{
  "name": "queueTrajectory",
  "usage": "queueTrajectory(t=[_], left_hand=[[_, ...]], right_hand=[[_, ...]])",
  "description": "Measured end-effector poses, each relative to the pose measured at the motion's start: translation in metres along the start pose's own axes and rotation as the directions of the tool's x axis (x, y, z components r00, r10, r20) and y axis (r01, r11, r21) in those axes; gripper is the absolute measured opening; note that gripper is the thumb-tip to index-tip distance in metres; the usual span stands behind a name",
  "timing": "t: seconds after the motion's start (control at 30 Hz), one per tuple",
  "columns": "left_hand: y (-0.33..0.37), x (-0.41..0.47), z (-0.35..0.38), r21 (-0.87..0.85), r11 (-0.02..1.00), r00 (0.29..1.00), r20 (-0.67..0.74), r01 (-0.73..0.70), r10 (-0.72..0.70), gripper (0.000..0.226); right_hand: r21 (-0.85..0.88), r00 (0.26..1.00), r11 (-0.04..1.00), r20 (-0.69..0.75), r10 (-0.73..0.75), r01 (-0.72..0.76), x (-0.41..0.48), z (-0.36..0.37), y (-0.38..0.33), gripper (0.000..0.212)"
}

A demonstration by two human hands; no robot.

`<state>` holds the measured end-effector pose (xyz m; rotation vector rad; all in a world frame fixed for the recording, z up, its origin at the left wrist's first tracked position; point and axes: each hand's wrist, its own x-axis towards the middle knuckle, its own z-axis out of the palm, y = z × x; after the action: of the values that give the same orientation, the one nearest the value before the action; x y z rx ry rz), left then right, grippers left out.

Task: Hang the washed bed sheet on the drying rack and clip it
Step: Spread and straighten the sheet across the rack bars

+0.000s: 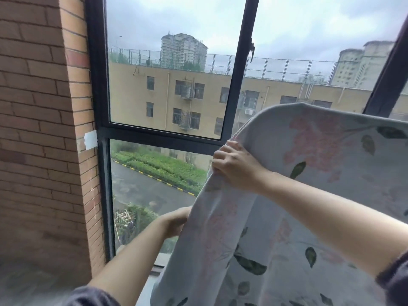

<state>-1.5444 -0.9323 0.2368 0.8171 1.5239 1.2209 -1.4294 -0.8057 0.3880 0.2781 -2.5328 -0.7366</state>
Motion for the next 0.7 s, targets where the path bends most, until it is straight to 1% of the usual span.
queueTrajectory(t=[0.03,0.07,0.1,0.13,0.17,0.2,0.23,0.3,0.37,0.4,0.43,0.47,0.5,0.53,0.57,0.6,0.63,0.7], left_hand=[[-0.006,-0.001,0.004,-0.026,0.999,1.000,0.004,0.018,-0.018,0.031],[-0.010,-0.003,0.009,-0.060,0.998,1.000,0.021,0.019,-0.018,0.029],[-0.013,-0.007,0.012,-0.063,0.996,0.997,0.033,0.067,-0.065,0.030],[-0.018,-0.007,0.014,-0.025,0.995,0.995,0.007,0.099,-0.099,0.029],[-0.021,-0.011,0.016,0.055,0.982,0.984,-0.026,0.178,-0.177,0.026],[-0.024,-0.013,0.016,0.128,0.962,0.970,-0.077,0.241,-0.232,0.028],[-0.031,-0.016,0.015,0.164,0.943,0.955,-0.117,0.289,-0.273,0.034],[-0.043,-0.016,0.013,0.135,0.944,0.953,-0.084,0.302,-0.293,0.033],[-0.055,-0.018,0.012,0.071,0.962,0.960,-0.122,0.263,-0.254,0.031],[-0.058,-0.024,0.013,0.027,0.968,0.960,-0.140,0.250,-0.244,0.024],[-0.067,-0.025,0.010,0.000,0.963,0.949,-0.166,0.271,-0.267,0.021],[-0.075,-0.029,0.008,-0.008,0.954,0.936,-0.190,0.300,-0.296,0.024],[-0.091,-0.030,0.004,0.013,0.936,0.916,-0.213,0.351,-0.340,0.030],[-0.101,-0.033,0.001,0.019,0.927,0.902,-0.243,0.373,-0.358,0.035],[-0.114,-0.031,-0.003,0.019,0.926,0.895,-0.263,0.378,-0.360,0.036],[-0.107,-0.046,0.002,0.067,0.917,0.899,-0.240,0.392,-0.367,0.036],[-0.094,-0.064,0.010,0.078,0.903,0.891,-0.220,0.422,-0.397,0.036],[-0.087,-0.079,0.014,0.099,0.895,0.892,-0.188,0.434,-0.412,0.037]], right_hand=[[0.048,0.999,0.999,-0.039,-0.004,0.006,-0.002,0.002,-0.001,0.009],[0.077,0.999,0.997,-0.048,-0.002,0.006,-0.004,0.002,-0.002,0.015],[0.086,0.998,0.996,-0.054,-0.007,0.012,-0.006,0.002,-0.003,0.020],[0.075,0.998,0.997,-0.067,-0.015,0.020,-0.009,0.003,-0.004,0.022],[0.047,0.996,0.998,-0.086,-0.028,0.032,-0.011,0.005,-0.004,0.023],[0.013,0.995,0.999,-0.091,-0.042,0.043,-0.014,0.007,-0.006,0.024],[-0.017,0.995,0.999,-0.089,-0.053,0.052,-0.015,0.007,-0.008,0.025],[-0.065,0.998,0.997,-0.038,-0.053,0.051,-0.015,0.008,-0.016,0.028],[-0.071,0.997,0.996,0.061,-0.055,0.059,-0.011,0.010,-0.029,0.027],[-0.059,0.989,0.996,0.135,-0.060,0.068,-0.008,0.010,-0.038,0.028],[-0.035,0.970,0.996,0.235,-0.067,0.077,-0.005,0.010,-0.049,0.030],[-0.024,0.925,0.997,0.375,-0.064,0.079,-0.003,0.011,-0.062,0.035],[-0.038,0.861,0.995,0.505,-0.058,0.089,0.000,0.012,-0.077,0.040],[-0.072,0.805,0.991,0.591,-0.051,0.116,0.003,0.012,-0.091,0.042],[-0.101,0.768,0.982,0.638,-0.058,0.158,0.006,0.014,-0.103,0.040],[-0.124,0.737,0.970,0.672,-0.072,0.208,0.010,0.017,-0.114,0.035],[-0.131,0.706,0.960,0.703,-0.085,0.246,0.013,0.019,-0.124,0.029],[-0.125,0.641,0.955,0.763,-0.080,0.269,0.017,0.029,-0.138,0.022]])
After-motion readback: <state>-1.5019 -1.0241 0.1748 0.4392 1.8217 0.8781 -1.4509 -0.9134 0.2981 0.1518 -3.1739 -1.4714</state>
